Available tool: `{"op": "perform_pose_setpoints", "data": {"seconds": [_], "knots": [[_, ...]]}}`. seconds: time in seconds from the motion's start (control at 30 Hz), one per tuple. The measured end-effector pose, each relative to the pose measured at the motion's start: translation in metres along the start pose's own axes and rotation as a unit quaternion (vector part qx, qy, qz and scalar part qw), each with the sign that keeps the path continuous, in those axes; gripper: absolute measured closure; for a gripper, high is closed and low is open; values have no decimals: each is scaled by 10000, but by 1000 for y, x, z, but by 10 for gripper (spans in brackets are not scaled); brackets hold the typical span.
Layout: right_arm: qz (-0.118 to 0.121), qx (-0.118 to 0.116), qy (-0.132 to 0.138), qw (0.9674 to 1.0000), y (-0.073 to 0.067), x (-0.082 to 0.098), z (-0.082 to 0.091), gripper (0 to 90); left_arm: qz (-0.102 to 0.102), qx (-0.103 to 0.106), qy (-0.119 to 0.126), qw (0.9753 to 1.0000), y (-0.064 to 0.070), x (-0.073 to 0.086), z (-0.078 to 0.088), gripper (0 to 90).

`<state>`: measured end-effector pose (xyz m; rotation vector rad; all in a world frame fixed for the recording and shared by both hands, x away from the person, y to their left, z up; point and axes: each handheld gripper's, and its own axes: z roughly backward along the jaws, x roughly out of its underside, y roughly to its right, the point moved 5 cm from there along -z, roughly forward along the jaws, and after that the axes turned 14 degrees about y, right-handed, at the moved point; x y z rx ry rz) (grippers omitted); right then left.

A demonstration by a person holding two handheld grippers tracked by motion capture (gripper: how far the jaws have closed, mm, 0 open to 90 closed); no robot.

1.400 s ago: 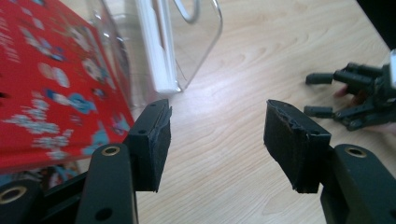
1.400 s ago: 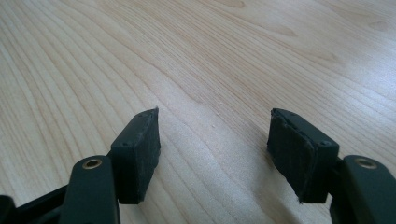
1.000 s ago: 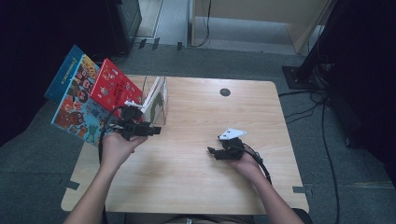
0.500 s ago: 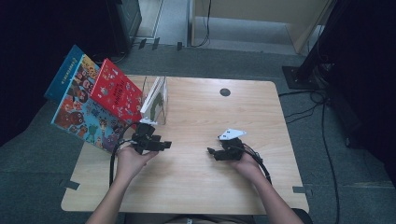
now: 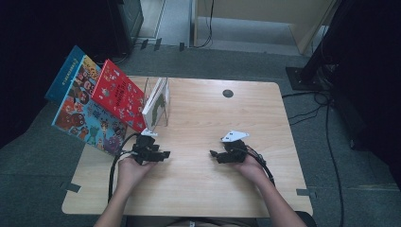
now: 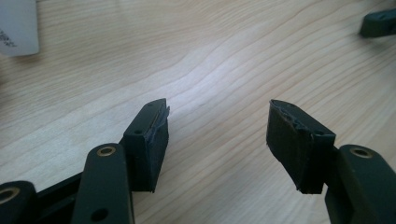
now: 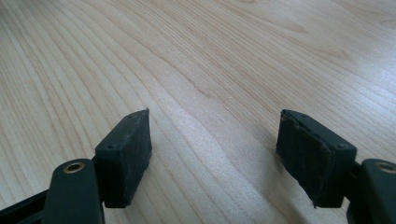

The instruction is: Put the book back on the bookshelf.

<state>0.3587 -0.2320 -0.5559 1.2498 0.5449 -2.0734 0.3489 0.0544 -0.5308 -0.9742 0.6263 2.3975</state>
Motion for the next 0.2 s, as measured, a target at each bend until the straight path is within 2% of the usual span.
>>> {"op": "perform_pose_setpoints", "data": {"seconds": [0.07, 0.2], "knots": [[3, 2, 0, 10000, 0, 0, 0, 259, 41, 97, -28, 9999, 0, 1, 1, 389], [-7, -6, -21, 10000, 0, 0, 1, 248, 47, 74, -23, 10000, -1, 1, 2, 384]]}}
